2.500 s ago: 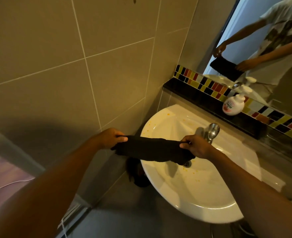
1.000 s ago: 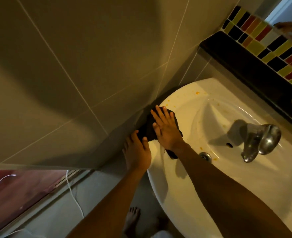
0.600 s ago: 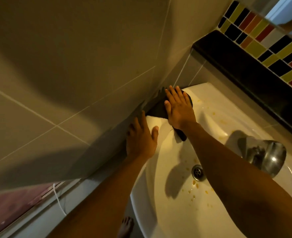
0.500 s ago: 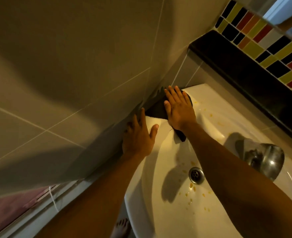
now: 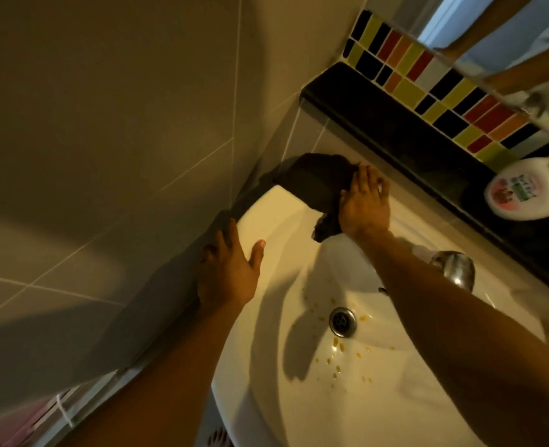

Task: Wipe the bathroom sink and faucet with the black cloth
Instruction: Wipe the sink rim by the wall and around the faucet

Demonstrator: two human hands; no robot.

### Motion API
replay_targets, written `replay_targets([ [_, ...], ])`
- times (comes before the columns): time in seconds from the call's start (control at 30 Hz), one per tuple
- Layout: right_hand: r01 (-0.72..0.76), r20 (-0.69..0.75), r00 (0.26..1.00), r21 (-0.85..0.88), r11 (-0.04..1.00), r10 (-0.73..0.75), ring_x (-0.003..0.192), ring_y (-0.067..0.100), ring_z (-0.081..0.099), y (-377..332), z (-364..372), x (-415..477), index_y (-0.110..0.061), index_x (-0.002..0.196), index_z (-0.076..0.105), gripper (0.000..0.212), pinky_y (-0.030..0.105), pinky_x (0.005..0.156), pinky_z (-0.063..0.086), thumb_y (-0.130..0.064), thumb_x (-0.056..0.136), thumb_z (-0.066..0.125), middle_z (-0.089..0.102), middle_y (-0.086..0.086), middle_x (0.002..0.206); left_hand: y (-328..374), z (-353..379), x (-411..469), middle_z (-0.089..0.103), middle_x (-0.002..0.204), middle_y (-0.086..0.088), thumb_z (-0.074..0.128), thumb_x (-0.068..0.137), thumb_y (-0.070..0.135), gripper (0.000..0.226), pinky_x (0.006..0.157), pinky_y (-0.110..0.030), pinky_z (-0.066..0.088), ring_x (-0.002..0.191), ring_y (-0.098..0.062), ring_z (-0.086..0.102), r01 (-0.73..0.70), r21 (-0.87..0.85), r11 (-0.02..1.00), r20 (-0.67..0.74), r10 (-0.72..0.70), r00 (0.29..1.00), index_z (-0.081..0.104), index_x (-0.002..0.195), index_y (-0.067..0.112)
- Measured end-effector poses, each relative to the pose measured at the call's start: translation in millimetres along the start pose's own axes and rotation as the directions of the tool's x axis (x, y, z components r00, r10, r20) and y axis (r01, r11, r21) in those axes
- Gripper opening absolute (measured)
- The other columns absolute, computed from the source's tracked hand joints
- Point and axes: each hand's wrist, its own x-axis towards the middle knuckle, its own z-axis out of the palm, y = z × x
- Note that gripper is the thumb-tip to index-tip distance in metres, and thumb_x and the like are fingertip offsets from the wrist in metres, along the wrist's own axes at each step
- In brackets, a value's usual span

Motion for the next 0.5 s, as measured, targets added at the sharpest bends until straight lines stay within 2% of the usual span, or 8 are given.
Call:
replay_targets([
  [0.07, 0.113, -0.079, 0.991, 0.129, 0.985, -0.104, 0.148, 0.027, 0.002, -18, 0, -5, -0.014, 0.151, 0.011, 0.062, 0.044, 0.12, -0.002, -0.041, 0.099, 0.028, 0.008, 0.01, 0.161, 1, 0, 0, 0.031, 0.151, -0.015, 0.03, 0.088, 0.068, 0.077, 0.099, -0.055, 0.044, 0.13, -0.041, 0.04, -0.004, 0.016, 1.0, 0.007, 0.003, 1.0, 0.014, 0.149, 0.024],
  [0.13, 0.289, -0.037, 0.957, 0.115, 0.95, -0.286, 0.148, 0.023, -0.003, -27, 3, -6, -0.02, 0.152, 0.005, 0.063, 0.04, 0.118, -0.006, -0.047, 0.098, 0.024, 0.004, 0.005, 0.162, 2, -2, 0, 0.033, 0.15, -0.015, 0.032, 0.088, 0.067, 0.076, 0.098, -0.056, 0.044, 0.129, -0.041, 0.042, -0.009, 0.033, 0.999, -0.006, 0.009, 1.0, 0.014, 0.148, 0.023],
  [0.17, 0.319, 0.002, 0.947, 0.11, 0.941, -0.321, 0.148, 0.021, -0.006, -26, 5, -4, -0.022, 0.152, 0.002, 0.063, 0.038, 0.117, -0.008, -0.049, 0.098, 0.019, 0.002, 0.003, 0.162, 2, -3, 0, 0.035, 0.149, -0.015, 0.033, 0.089, 0.067, 0.076, 0.097, -0.056, 0.045, 0.127, -0.041, 0.043, -0.01, 0.032, 0.999, -0.015, 0.011, 1.0, 0.016, 0.148, 0.023],
  [0.27, 0.257, 0.04, 0.964, 0.137, 0.957, -0.265, 0.148, 0.019, -0.008, -9, 13, -3, -0.024, 0.152, 0.001, 0.06, 0.034, 0.117, -0.009, -0.049, 0.099, 0.014, 0.001, -0.001, 0.162, 3, -5, -2, 0.039, 0.145, -0.016, 0.033, 0.089, 0.066, 0.074, 0.096, -0.056, 0.043, 0.124, -0.041, 0.045, -0.004, 0.008, 1.0, -0.018, 0.004, 1.0, 0.022, 0.146, 0.021],
  [0.37, 0.179, 0.02, 0.983, 0.12, 0.977, -0.182, 0.146, 0.017, -0.012, 10, 18, -22, -0.025, 0.151, -0.002, 0.056, 0.034, 0.116, -0.01, -0.038, 0.102, 0.021, -0.001, -0.002, 0.162, 6, -7, -4, 0.037, 0.146, -0.016, 0.032, 0.089, 0.065, 0.073, 0.099, -0.058, 0.04, 0.126, -0.042, 0.043, 0.015, 0.011, 1.0, -0.006, -0.015, 1.0, 0.023, 0.146, 0.02],
  [0.43, 0.079, 0.058, 0.995, 0.122, 0.989, -0.086, 0.141, 0.017, -0.018, 25, 18, -41, -0.023, 0.151, -0.004, 0.058, 0.038, 0.118, -0.008, -0.034, 0.102, 0.025, -0.006, 0.0, 0.162, 8, -9, -5, 0.038, 0.146, -0.017, 0.032, 0.09, 0.065, 0.074, 0.099, -0.058, 0.041, 0.126, -0.043, 0.043, 0.012, 0.019, 1.0, -0.008, -0.012, 1.0, 0.023, 0.147, 0.018],
  [0.5, 0.015, 0.154, 0.988, -0.068, 0.998, -0.004, 0.142, 0.026, -0.021, 35, 20, -59, -0.016, 0.151, 0.003, 0.061, 0.049, 0.12, -0.003, -0.03, 0.1, 0.034, -0.008, 0.01, 0.161, 8, -10, -7, 0.039, 0.145, -0.018, 0.032, 0.09, 0.064, 0.074, 0.098, -0.058, 0.041, 0.125, -0.043, 0.044, 0.0, 0.02, 1.0, -0.007, 0.0, 1.0, 0.024, 0.146, 0.017],
])
